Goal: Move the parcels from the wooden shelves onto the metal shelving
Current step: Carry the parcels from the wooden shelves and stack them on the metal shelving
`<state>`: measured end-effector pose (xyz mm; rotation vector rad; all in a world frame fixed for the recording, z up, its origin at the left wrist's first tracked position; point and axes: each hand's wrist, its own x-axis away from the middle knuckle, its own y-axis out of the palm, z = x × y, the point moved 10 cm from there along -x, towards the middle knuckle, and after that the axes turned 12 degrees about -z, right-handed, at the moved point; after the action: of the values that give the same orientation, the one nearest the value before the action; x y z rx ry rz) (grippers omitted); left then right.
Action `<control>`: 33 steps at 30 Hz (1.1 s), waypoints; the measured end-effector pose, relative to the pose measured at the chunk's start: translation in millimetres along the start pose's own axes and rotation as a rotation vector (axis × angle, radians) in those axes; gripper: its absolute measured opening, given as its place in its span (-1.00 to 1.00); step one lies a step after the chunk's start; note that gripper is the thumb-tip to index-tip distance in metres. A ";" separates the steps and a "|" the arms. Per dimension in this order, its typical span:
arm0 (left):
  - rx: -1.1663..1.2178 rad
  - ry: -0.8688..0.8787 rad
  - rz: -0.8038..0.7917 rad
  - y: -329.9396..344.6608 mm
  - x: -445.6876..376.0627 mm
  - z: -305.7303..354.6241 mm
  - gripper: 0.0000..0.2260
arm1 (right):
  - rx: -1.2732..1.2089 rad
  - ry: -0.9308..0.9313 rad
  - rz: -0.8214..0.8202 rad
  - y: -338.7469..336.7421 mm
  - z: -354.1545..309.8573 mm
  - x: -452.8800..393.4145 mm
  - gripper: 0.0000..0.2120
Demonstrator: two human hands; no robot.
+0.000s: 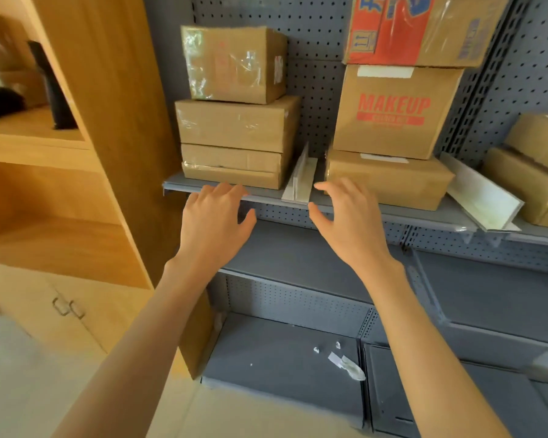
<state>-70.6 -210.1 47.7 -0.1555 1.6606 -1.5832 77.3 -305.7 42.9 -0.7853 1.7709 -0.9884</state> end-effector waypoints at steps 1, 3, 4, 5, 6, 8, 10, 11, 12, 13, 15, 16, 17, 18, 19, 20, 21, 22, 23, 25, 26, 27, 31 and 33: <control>-0.001 -0.028 0.000 -5.0 5.8 -15.5 -0.73 | -0.035 -0.021 0.001 4.8 -14.4 -3.6 -0.70; -0.004 -0.095 -0.006 -15.1 19.7 -48.9 -0.70 | -0.121 -0.053 -0.007 16.0 -43.6 -11.0 -0.70; -0.006 -0.135 -0.010 -20.5 27.9 -67.8 -0.69 | -0.156 -0.072 -0.012 22.6 -59.9 -15.0 -0.71; -0.008 -0.177 -0.013 -26.2 36.9 -87.4 -0.69 | -0.183 -0.095 -0.015 29.3 -78.0 -18.9 -0.72; -0.012 -0.217 -0.014 -32.5 45.9 -107.8 -0.68 | -0.208 -0.120 -0.014 36.3 -97.6 -23.2 -0.73; -0.035 -0.291 -0.026 -47.0 62.6 -149.4 -0.67 | -0.253 -0.165 -0.022 51.1 -141.4 -33.1 -0.74; -0.063 -0.355 -0.036 -66.0 78.4 -192.2 -0.65 | -0.293 -0.218 -0.034 66.0 -190.6 -43.7 -0.74; -0.071 -0.378 -0.033 -76.7 86.4 -213.3 -0.65 | -0.306 -0.246 -0.039 73.7 -216.2 -48.8 -0.74; -0.077 -0.396 -0.027 -87.3 94.7 -234.0 -0.65 | -0.317 -0.271 -0.047 81.8 -241.2 -53.7 -0.73; -0.084 -0.409 -0.019 -97.2 103.1 -254.0 -0.65 | -0.329 -0.292 -0.055 89.6 -265.5 -57.6 -0.73; -0.105 -0.435 -0.005 -114.1 120.3 -292.8 -0.65 | -0.353 -0.324 -0.068 106.4 -311.6 -64.6 -0.71; -0.114 -0.450 0.000 -120.7 128.5 -312.0 -0.65 | -0.361 -0.337 -0.074 115.3 -333.0 -67.4 -0.71; -0.122 -0.471 0.001 -126.4 136.7 -331.0 -0.65 | -0.365 -0.352 -0.080 124.1 -353.7 -69.7 -0.72; -0.132 -0.493 0.002 -131.5 145.0 -349.9 -0.64 | -0.371 -0.368 -0.085 132.9 -373.5 -71.8 -0.72; -0.142 -0.512 0.003 -136.0 152.4 -367.9 -0.64 | -0.377 -0.381 -0.092 141.1 -391.7 -73.9 -0.73; -0.148 -0.527 0.002 -139.3 158.9 -384.9 -0.64 | -0.386 -0.394 -0.098 148.9 -407.7 -76.3 -0.73; -0.148 -0.538 -0.001 -142.0 164.6 -400.8 -0.64 | -0.394 -0.406 -0.104 156.3 -422.2 -79.0 -0.73; -0.144 -0.546 -0.006 -143.0 169.4 -414.9 -0.64 | -0.402 -0.412 -0.110 163.6 -433.9 -81.6 -0.73; -0.139 -0.554 -0.012 -143.5 172.9 -427.6 -0.64 | -0.408 -0.410 -0.117 170.0 -443.5 -84.4 -0.74; -0.136 -0.568 -0.020 -143.4 175.2 -452.0 -0.64 | -0.415 -0.397 -0.134 182.2 -459.5 -93.3 -0.74; -0.136 -0.573 -0.020 -143.2 174.2 -463.3 -0.64 | -0.411 -0.396 -0.140 187.9 -466.8 -99.3 -0.74; -0.133 -0.576 -0.020 -142.6 171.7 -474.1 -0.64 | -0.403 -0.399 -0.142 192.7 -473.8 -106.3 -0.74; -0.126 -0.572 -0.020 -135.9 153.3 -513.4 -0.64 | -0.379 -0.409 -0.130 212.0 -498.6 -139.5 -0.74; -0.135 -0.566 -0.018 -131.8 140.5 -534.0 -0.64 | -0.386 -0.407 -0.113 221.9 -510.0 -158.0 -0.74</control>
<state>-549.2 94.9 32.7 -0.6294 1.3134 -1.2805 -357.6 75.3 37.8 -1.2440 1.5843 -0.5080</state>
